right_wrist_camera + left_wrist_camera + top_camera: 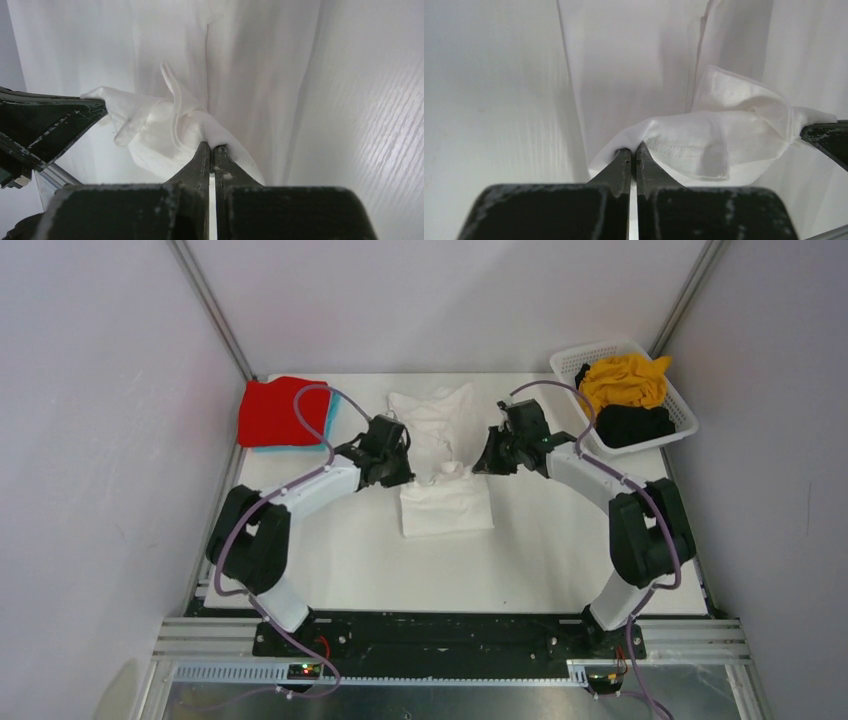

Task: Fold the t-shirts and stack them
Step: Fold the folded rectangular tshirt in 1/3 of the way

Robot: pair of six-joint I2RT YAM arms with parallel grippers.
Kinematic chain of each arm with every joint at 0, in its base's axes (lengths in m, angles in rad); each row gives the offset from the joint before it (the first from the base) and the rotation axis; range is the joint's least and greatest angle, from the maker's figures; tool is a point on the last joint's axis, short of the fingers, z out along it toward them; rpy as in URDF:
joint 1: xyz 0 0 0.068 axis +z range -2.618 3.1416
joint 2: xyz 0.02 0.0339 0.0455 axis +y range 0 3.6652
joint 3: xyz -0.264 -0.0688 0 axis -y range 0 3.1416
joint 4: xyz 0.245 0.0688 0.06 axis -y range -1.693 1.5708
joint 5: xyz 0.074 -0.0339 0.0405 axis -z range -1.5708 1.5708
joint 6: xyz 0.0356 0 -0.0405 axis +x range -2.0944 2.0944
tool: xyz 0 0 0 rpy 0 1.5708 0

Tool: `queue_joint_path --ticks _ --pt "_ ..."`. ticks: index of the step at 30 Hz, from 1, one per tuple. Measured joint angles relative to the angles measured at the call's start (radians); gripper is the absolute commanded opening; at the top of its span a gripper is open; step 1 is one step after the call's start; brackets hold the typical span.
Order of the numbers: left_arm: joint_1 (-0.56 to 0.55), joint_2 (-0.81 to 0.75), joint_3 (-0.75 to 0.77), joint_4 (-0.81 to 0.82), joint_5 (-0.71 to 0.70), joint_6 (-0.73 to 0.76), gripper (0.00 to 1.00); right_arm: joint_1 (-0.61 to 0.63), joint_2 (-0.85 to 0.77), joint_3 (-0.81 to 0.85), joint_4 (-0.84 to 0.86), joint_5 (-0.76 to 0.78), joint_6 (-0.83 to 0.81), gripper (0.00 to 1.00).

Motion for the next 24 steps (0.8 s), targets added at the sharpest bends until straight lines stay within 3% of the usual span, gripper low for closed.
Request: queue_joint_path --ticks 3,5,6,7,8,9,10,11,12,13,14,19,24 --pt "0.023 0.045 0.043 0.001 0.015 0.006 0.01 -0.020 0.065 0.048 0.008 -0.024 -0.017 0.00" --pt "0.038 0.074 0.068 0.002 0.021 0.012 0.08 -0.027 0.098 0.073 0.011 -0.033 -0.025 0.02" --pt "0.045 0.090 0.080 0.001 0.024 0.016 0.15 -0.032 0.120 0.093 0.010 -0.038 -0.027 0.04" --pt "0.052 0.108 0.093 0.002 0.027 0.019 0.19 -0.034 0.138 0.108 0.012 -0.040 -0.029 0.11" --pt "0.058 0.127 0.105 0.002 0.032 0.021 0.28 -0.037 0.161 0.126 0.011 -0.043 -0.032 0.18" --pt "0.063 0.144 0.116 0.001 0.035 0.024 0.35 -0.041 0.181 0.143 0.012 -0.046 -0.034 0.37" --pt "0.069 0.161 0.125 0.002 0.036 0.027 0.54 -0.044 0.203 0.161 0.011 -0.050 -0.037 0.48" --pt "0.077 0.180 0.136 0.001 0.040 0.024 0.65 -0.047 0.224 0.178 0.009 -0.053 -0.036 0.65" --pt "0.082 0.190 0.141 0.001 0.041 0.033 0.86 -0.051 0.247 0.202 0.002 -0.056 -0.044 0.73" --pt "0.090 0.203 0.150 -0.001 0.042 0.026 0.93 -0.056 0.265 0.225 -0.007 -0.056 -0.046 0.91" --pt "0.099 0.211 0.157 -0.001 0.041 0.028 0.98 -0.062 0.283 0.254 -0.021 -0.054 -0.051 0.95" --pt "0.139 0.206 0.203 0.000 0.031 0.027 1.00 -0.078 0.277 0.310 -0.041 -0.016 -0.068 0.99" --pt "0.148 0.118 0.162 0.016 0.036 0.026 1.00 -0.065 0.135 0.168 -0.026 0.005 -0.068 0.99"
